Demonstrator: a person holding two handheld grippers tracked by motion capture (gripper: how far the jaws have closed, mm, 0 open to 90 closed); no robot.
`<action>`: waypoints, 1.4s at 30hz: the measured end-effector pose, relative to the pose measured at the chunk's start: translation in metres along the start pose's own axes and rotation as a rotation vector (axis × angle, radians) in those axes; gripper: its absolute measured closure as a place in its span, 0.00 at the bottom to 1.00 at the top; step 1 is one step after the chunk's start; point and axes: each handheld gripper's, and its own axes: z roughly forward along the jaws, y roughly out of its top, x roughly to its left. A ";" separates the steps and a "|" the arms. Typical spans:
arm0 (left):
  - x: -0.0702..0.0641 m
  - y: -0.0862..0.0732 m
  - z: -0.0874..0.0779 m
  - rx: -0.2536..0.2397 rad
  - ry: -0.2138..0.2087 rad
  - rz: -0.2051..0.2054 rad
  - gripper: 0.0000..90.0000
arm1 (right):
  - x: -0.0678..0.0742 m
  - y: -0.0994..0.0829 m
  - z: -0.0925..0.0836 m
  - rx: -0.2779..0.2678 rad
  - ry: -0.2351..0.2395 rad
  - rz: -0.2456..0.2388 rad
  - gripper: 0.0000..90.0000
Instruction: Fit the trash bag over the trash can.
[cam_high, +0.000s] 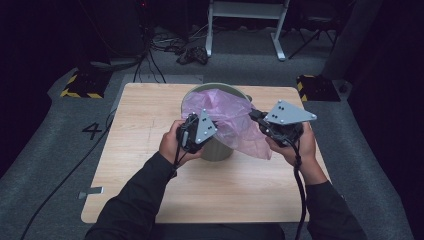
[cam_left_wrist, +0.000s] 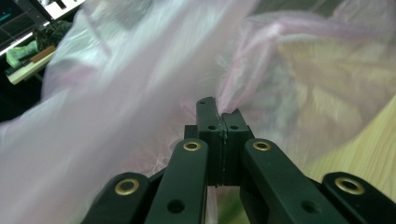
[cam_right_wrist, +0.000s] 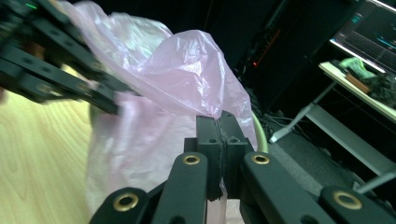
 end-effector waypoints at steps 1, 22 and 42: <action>0.002 -0.002 -0.004 0.002 -0.004 0.020 1.00 | -0.002 -0.001 0.000 0.005 -0.009 0.006 1.00; 0.059 -0.086 -0.066 -0.025 0.007 -0.064 1.00 | -0.038 -0.036 0.035 0.125 -0.094 0.174 1.00; -0.006 -0.034 -0.093 -0.249 -0.074 0.016 0.33 | -0.021 -0.025 0.027 0.111 -0.045 0.144 1.00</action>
